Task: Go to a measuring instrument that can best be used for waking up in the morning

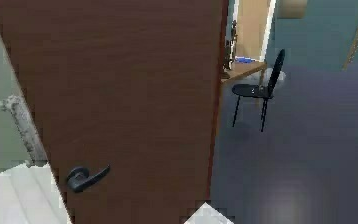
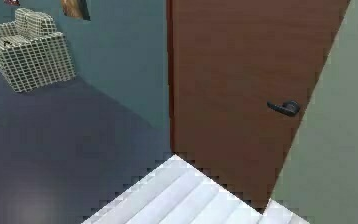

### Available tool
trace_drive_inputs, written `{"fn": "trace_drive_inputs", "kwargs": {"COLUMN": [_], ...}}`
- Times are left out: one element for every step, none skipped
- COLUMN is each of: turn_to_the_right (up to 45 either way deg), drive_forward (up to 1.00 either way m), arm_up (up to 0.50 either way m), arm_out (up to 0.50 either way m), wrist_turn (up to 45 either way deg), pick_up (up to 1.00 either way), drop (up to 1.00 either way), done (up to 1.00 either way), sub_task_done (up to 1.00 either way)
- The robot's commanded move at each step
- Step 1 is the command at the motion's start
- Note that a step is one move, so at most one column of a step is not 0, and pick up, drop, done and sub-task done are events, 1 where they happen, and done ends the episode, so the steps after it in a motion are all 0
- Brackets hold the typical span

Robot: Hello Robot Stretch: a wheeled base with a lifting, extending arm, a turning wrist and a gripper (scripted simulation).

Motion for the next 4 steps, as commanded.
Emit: {"fn": "trace_drive_inputs", "kwargs": {"turn_to_the_right": [39.0, 0.0, 3.0, 0.0], "drive_forward": [0.00, 1.00, 0.00, 1.00], "arm_up": [0.00, 0.00, 0.00, 0.00], "arm_out": [0.00, 0.00, 0.00, 0.00], "wrist_turn": [0.0, 0.0, 0.0, 0.0], "pick_up": [0.00, 0.00, 0.00, 0.00], "drop": [0.00, 0.00, 0.00, 0.00], "done": [0.00, 0.00, 0.00, 0.00], "sub_task_done": [0.00, 0.00, 0.00, 0.00]}}
